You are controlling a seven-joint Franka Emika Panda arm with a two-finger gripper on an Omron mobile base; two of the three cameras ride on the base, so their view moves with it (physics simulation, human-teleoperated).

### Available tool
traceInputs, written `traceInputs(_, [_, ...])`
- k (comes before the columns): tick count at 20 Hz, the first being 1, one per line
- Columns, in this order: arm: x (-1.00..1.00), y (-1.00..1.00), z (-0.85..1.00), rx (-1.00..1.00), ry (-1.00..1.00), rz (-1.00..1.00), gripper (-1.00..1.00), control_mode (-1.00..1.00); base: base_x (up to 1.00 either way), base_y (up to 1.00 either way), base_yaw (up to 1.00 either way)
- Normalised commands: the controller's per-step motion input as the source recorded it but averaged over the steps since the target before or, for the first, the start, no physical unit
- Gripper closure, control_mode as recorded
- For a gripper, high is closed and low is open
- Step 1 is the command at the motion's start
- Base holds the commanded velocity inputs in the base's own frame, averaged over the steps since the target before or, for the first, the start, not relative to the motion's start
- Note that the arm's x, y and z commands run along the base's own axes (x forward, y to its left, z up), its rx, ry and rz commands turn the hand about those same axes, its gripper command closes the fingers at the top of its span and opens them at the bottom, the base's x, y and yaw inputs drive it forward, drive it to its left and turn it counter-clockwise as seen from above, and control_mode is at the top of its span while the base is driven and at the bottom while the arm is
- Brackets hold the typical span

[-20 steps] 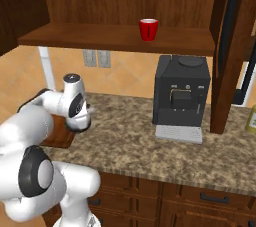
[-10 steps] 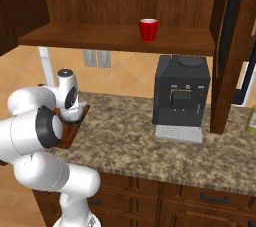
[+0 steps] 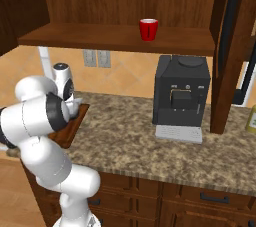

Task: Pick the kettle from the counter and place it on the tray. Then pick the mug from the cabinet and place it on the tray. Then close the cabinet doors.

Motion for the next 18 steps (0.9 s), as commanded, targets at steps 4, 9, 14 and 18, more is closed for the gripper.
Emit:
traceInputs(4, [0.00,0.17,-0.05,0.00,0.00,0.00,1.00,-1.00,0.00,0.00,0.00])
traceInputs(9, [0.00,0.00,-0.07,0.00,0.00,0.00,1.00,-1.00,0.00,0.00,0.00])
traceInputs(14, [-0.01,0.00,-0.05,0.00,0.00,0.00,1.00,-1.00,0.00,0.00,0.00])
traceInputs(18, [0.00,0.00,-0.09,-0.01,0.03,0.00,-1.00,-1.00,0.00,0.00,0.00])
